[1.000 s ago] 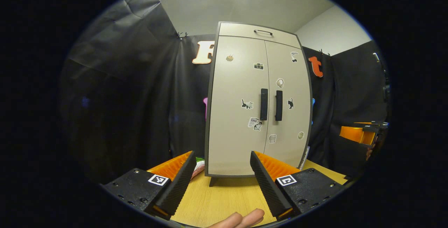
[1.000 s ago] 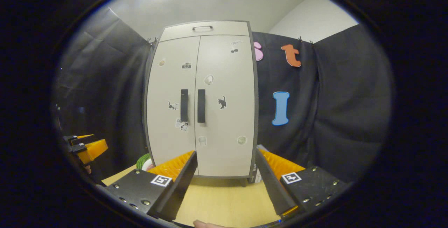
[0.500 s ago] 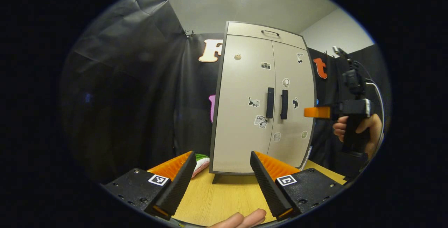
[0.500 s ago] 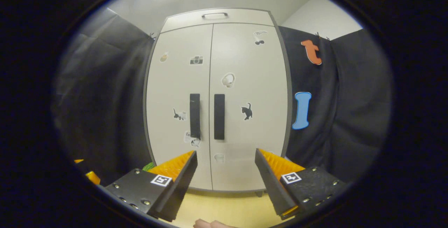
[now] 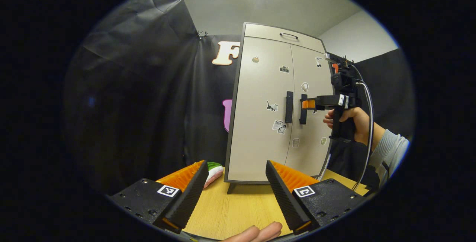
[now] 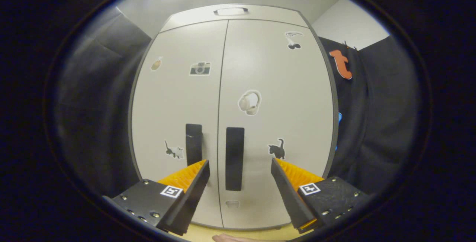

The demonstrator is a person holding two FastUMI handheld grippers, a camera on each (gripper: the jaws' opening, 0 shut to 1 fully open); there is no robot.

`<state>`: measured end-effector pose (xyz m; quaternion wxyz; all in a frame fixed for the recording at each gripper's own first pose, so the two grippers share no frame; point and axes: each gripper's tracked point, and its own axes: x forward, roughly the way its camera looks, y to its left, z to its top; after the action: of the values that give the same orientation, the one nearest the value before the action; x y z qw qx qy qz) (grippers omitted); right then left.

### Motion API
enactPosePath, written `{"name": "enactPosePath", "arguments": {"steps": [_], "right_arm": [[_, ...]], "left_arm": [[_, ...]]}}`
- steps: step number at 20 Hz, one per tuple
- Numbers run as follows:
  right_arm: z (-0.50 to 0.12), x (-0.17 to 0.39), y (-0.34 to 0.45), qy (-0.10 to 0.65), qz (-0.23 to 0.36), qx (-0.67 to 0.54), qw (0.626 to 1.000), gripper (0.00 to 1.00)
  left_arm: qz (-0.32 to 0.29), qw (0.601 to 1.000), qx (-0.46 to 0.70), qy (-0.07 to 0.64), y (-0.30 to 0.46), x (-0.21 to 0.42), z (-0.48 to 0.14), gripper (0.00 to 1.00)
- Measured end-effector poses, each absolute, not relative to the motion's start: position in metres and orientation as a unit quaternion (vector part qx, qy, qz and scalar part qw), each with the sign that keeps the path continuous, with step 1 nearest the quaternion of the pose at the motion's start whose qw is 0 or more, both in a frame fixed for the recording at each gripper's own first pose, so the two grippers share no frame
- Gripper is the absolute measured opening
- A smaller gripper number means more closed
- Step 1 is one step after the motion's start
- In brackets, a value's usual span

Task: Open the right door of the double-door shoe cabinet with the right hand, and open the left door with the left hand.

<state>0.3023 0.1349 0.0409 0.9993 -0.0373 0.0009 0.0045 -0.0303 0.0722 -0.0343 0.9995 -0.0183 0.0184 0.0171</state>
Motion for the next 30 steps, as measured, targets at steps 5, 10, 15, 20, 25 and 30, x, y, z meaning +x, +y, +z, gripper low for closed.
{"name": "enactPosePath", "arguments": {"steps": [5,10,15,20,25,30], "right_arm": [[0.031,0.335,0.139,0.015,-0.007,-0.033,0.999,0.98],[0.021,0.359,0.152,0.019,-0.014,-0.044,0.999,0.95],[0.024,0.355,0.148,0.032,-0.011,-0.022,0.999,0.85],[0.025,0.349,0.154,0.035,0.013,-0.011,0.999,0.33],[0.025,0.345,0.153,0.042,0.052,0.000,0.998,0.11],[0.034,0.324,0.149,0.025,0.125,0.038,0.991,0.11]], "left_arm": [[0.019,0.999,-0.017,0.029,0.080,-0.022,-0.044,0.96],[0.026,0.999,-0.010,0.035,0.085,-0.016,-0.052,0.96],[0.024,0.999,-0.011,0.029,0.083,-0.018,-0.050,0.96],[0.024,0.999,-0.005,0.022,0.082,-0.021,-0.041,1.00],[0.029,0.999,0.004,0.032,0.073,-0.025,-0.038,0.96],[0.012,0.999,0.017,0.034,0.046,-0.034,-0.032,0.93]]}}
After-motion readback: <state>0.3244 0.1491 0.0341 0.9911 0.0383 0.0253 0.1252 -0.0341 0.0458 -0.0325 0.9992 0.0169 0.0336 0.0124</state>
